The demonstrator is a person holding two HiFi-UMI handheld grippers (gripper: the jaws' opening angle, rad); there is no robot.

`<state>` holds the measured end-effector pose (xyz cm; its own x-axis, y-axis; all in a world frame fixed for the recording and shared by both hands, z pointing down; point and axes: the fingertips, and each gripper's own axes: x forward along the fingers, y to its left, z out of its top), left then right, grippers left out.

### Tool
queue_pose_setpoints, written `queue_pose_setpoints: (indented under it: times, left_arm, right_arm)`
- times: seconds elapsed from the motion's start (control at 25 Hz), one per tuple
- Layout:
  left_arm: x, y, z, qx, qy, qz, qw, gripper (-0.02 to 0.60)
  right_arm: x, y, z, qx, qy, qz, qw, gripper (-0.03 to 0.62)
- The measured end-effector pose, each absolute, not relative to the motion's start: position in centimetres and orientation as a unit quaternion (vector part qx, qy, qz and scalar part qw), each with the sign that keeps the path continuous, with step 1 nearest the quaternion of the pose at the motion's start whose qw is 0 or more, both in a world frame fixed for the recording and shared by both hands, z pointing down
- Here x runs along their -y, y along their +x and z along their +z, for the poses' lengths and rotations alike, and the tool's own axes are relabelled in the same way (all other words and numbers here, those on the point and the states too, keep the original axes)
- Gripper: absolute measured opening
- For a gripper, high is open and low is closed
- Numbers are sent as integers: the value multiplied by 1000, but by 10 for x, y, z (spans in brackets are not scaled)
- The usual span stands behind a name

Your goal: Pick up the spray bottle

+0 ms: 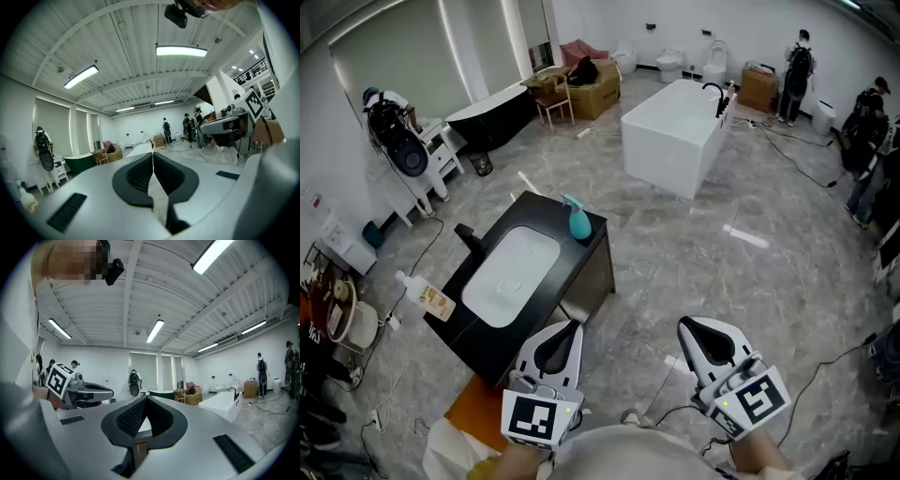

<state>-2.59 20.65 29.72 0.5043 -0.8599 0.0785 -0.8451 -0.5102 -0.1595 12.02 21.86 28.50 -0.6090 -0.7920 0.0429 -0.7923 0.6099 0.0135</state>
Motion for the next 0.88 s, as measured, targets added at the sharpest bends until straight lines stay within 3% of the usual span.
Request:
queue_pose_setpoints:
  times: [0.2, 0.28, 0.32, 0.88]
  left_arm:
    - [-209, -36, 292, -507, -860, -34, 55, 33]
    - [-210, -40, 286, -519, -854, -13, 45, 187]
    - [-211, -41, 285, -522, -852, -7, 40, 196]
    - [-184, -59, 302, -536, -842, -41, 48, 207]
  right_arm:
    - [-219, 124, 289, 898, 440, 6, 22, 28]
    - [-222, 128, 289, 898, 440, 11, 19, 28]
    - [-223, 130, 288, 898, 440, 12, 17, 28]
    - [-202, 136, 301, 889, 457, 22, 20, 28]
